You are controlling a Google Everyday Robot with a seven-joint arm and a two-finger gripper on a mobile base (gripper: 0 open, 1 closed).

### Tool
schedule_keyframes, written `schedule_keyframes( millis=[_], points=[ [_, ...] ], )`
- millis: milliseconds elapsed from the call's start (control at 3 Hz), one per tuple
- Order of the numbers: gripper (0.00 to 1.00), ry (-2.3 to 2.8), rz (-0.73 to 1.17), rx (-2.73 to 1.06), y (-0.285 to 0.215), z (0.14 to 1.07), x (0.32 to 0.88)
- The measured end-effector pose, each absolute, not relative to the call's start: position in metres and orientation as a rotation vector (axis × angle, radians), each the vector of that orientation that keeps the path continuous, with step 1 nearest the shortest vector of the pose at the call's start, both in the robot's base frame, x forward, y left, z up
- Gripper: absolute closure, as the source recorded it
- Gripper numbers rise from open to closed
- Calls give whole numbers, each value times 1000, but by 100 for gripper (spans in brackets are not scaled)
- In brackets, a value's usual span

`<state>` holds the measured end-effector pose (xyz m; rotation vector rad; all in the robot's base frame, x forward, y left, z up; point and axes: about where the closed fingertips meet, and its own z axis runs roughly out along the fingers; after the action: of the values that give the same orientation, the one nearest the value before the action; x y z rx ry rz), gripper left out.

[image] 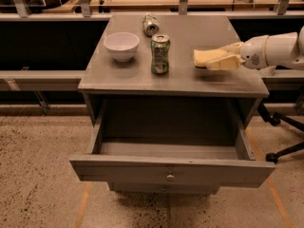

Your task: Place sponge into top drawer

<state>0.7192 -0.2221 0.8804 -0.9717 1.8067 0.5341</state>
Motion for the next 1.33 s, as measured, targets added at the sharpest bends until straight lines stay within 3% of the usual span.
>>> schedule_keyframes(
  millis=[333,1333],
  points=[
    [100,1829,554,-1076,-203,880,673],
    [100,1856,601,-1060,-191,872,646]
  ],
)
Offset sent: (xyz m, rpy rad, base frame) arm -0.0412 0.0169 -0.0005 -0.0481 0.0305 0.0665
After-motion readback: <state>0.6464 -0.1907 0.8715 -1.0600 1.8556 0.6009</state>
